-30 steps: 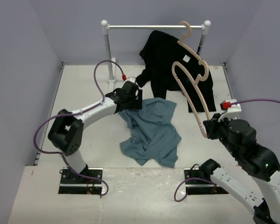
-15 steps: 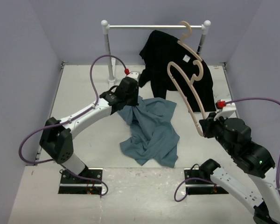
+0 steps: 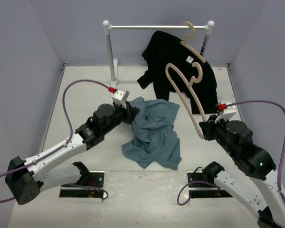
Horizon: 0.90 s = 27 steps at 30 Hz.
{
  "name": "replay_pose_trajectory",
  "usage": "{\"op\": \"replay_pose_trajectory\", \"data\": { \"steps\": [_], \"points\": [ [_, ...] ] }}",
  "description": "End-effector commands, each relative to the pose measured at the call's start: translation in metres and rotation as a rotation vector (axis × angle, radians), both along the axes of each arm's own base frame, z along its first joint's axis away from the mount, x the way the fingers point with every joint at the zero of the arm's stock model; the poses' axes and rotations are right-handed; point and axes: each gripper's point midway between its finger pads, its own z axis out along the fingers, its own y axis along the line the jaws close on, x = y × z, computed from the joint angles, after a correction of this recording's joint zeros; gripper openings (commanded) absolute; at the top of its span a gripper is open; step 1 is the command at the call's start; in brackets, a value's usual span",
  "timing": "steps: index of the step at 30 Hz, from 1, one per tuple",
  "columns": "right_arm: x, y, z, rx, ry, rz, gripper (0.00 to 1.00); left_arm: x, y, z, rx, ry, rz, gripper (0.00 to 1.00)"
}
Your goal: Place the t-shirt on the hanger
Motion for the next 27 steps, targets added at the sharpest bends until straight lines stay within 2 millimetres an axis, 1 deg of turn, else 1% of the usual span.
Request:
{"op": "replay_pose_trajectory", "data": {
  "steps": [1,2,3,4,5,6,8,9,10,11,12,13,15,17,20,21,22,23,25,26,27],
  "points": [
    [0.005,0.018,0.015,0.068,-0.062,0.067,0.00,-0.016,0.047,-0.126,0.056,0.243,0.261,0.00],
    [0.004,0.021,0.015,0.077,-0.061,0.083,0.00,-0.019,0.057,-0.140,0.074,0.278,0.310,0.00],
    [0.004,0.024,0.015,0.084,-0.059,0.096,0.00,-0.022,0.065,-0.149,0.087,0.300,0.346,0.00],
    [0.004,0.026,0.014,0.087,-0.055,0.105,0.00,-0.026,0.068,-0.154,0.097,0.313,0.360,0.01],
    [0.004,0.028,0.012,0.086,-0.050,0.110,0.00,-0.030,0.076,-0.160,0.119,0.338,0.388,0.04],
    [0.004,0.028,0.012,0.086,-0.048,0.114,0.00,-0.033,0.081,-0.161,0.123,0.346,0.406,0.17],
    [0.004,0.029,0.010,0.083,-0.044,0.116,0.00,-0.036,0.085,-0.157,0.113,0.345,0.425,0.56],
    [0.004,0.029,0.010,0.083,-0.045,0.117,0.00,-0.038,0.088,-0.155,0.108,0.349,0.435,0.73],
    [0.005,0.031,0.010,0.087,-0.047,0.121,0.00,-0.040,0.091,-0.153,0.112,0.349,0.435,0.84],
    [0.004,0.031,0.010,0.088,-0.046,0.124,0.00,-0.040,0.091,-0.149,0.102,0.341,0.436,0.85],
    [0.006,0.033,0.011,0.090,-0.046,0.128,0.00,-0.039,0.092,-0.144,0.103,0.331,0.438,0.88],
    [0.006,0.034,0.010,0.089,-0.041,0.129,0.00,-0.038,0.091,-0.139,0.099,0.322,0.434,0.87],
    [0.007,0.036,0.008,0.085,-0.031,0.138,0.00,-0.034,0.084,-0.129,0.104,0.298,0.404,0.78],
    [0.008,0.037,0.007,0.079,-0.028,0.143,0.00,-0.034,0.074,-0.132,0.146,0.318,0.354,0.75],
    [0.008,0.037,0.005,0.070,-0.023,0.148,0.00,-0.033,0.064,-0.136,0.231,0.369,0.316,0.69],
    [0.007,0.037,0.005,0.069,-0.025,0.148,0.00,-0.035,0.060,-0.144,0.256,0.398,0.296,0.65],
    [0.008,0.037,0.003,0.065,-0.024,0.150,0.00,-0.040,0.053,-0.152,0.283,0.436,0.254,0.56],
    [0.008,0.037,0.003,0.063,-0.023,0.150,0.00,-0.045,0.047,-0.156,0.291,0.462,0.212,0.52],
    [0.007,0.036,0.002,0.060,-0.024,0.148,0.00,-0.051,0.038,-0.156,0.276,0.478,0.155,0.52],
    [0.008,0.036,0.001,0.058,-0.022,0.149,0.00,-0.053,0.032,-0.152,0.257,0.470,0.127,0.56],
    [0.008,0.037,0.001,0.057,-0.021,0.150,0.00,-0.057,0.026,-0.147,0.229,0.462,0.080,0.61]
  ]
}}
